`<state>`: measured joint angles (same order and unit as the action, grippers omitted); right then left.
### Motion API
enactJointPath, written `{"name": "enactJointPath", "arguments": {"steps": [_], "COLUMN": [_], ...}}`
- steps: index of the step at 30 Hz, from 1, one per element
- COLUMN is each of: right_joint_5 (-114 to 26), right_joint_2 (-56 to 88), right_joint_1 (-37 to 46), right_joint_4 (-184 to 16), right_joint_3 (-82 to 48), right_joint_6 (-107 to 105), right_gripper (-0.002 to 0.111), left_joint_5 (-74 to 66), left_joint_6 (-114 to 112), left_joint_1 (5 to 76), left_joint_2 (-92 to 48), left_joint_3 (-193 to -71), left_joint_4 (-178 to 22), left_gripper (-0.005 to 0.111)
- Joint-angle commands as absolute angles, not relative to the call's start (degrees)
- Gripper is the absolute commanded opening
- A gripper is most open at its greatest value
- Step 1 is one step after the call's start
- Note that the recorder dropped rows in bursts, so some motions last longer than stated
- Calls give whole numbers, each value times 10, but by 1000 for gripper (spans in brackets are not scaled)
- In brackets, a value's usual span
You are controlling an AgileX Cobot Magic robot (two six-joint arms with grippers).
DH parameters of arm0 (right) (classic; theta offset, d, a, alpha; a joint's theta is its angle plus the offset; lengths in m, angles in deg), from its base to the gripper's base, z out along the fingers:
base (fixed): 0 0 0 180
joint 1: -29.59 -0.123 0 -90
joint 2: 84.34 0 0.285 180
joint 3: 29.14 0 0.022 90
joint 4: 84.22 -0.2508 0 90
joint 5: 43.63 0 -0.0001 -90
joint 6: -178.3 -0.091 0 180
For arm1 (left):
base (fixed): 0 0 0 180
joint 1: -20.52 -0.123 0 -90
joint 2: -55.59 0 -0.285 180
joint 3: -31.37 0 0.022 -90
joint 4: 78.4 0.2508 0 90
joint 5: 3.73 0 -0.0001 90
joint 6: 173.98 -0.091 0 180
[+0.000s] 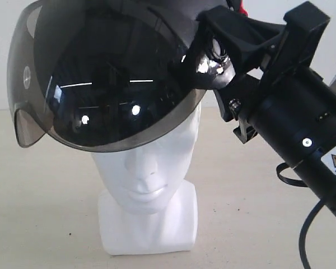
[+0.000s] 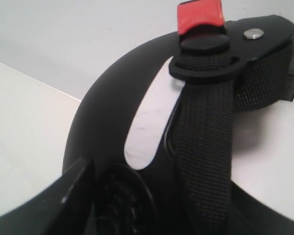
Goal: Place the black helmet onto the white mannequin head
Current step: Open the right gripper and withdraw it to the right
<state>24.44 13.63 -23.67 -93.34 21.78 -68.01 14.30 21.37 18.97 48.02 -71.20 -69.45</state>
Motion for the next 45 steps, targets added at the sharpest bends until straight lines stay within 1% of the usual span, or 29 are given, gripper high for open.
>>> {"name": "enactJointPath", "arguments": {"steps": [1, 10, 16, 21, 27, 33, 36, 39, 41, 42, 45], "right_joint_5": [263, 263, 263, 263, 263, 263, 263, 260, 169, 83, -101], "right_joint_2": [146, 146, 146, 146, 150, 185, 230, 286, 321, 349, 415], "right_joint_1": [-229, -229, -229, -229, -229, -229, -229, -229, -229, -229, -229], "right_joint_4": [-990, -1021, -1024, -1082, -1095, -1155, -1117, -1051, -1039, -1039, -1047], "right_joint_3": [237, 275, 275, 318, 328, 362, 373, 371, 361, 351, 299], "right_joint_6": [-639, -636, -618, -615, -584, -460, -277, -180, -135, -82, 46], "right_gripper": [0, 0, 0, 0, 0, 0, 0, 0, 0, 0, 0], "left_joint_5": [138, 138, 138, 138, 138, 138, 138, 138, 138, 138, 138], "left_joint_6": [213, 213, 213, 213, 213, 213, 213, 213, 213, 213, 213], "left_joint_1": [188, 188, 188, 188, 188, 188, 188, 188, 188, 188, 188], "left_joint_2": [478, 478, 478, 478, 478, 478, 478, 478, 478, 478, 478], "left_joint_3": [-714, -714, -714, -714, -714, -714, -714, -714, -714, -714, -714], "left_joint_4": [-695, -695, -695, -695, -695, -695, -695, -695, -695, -695, -695], "left_gripper": [5, 5, 5, 5, 5, 5, 5, 5, 5, 5, 5]}}
